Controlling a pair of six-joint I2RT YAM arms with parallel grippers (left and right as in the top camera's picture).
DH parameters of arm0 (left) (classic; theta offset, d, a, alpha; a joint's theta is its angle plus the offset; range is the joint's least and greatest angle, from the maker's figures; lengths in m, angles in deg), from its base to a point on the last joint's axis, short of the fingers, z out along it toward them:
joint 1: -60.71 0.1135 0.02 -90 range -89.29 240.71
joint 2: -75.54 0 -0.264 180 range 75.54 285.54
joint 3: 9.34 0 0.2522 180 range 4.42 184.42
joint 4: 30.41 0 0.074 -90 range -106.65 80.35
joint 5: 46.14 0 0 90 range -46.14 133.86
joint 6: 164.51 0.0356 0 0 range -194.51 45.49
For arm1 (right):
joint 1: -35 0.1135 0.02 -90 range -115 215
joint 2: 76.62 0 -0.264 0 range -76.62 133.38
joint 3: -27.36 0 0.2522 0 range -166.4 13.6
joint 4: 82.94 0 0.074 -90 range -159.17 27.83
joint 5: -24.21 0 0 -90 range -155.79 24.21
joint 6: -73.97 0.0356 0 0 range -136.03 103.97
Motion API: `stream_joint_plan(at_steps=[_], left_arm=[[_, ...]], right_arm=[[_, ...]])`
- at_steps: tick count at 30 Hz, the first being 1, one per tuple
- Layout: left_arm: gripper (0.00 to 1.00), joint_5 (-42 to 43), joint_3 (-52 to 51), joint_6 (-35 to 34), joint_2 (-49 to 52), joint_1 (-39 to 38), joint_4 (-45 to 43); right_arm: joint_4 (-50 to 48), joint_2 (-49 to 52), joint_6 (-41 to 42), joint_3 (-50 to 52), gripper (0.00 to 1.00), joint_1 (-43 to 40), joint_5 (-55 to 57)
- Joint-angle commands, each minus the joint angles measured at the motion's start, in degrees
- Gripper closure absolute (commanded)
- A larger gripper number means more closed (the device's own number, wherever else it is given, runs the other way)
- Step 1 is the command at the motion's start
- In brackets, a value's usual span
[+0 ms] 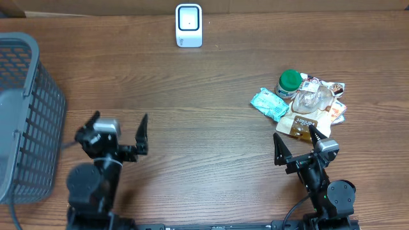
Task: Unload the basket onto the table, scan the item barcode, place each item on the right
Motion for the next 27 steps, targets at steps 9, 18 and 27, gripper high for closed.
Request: stream_joint_plan(at_steps=[9,18,27], left_arm=[[0.0,-0.4,-18.8,4.2,-19.0,-0.3,-5.9],[0.0,0.2,-24.7,8.9,-22.0,-0.3,-5.4],[0.01,0.9,-24.7,8.5,-21.9,-0.3,-5.5]], right_arm=[[-0.2,-0.7,0.2,0.6,0.0,0.0,-0.1],[-0.2,-0.7,0.2,0.6,0.0,0.0,-0.1],[-0.2,-0.7,0.2,0.6,0.0,0.0,-0.1]])
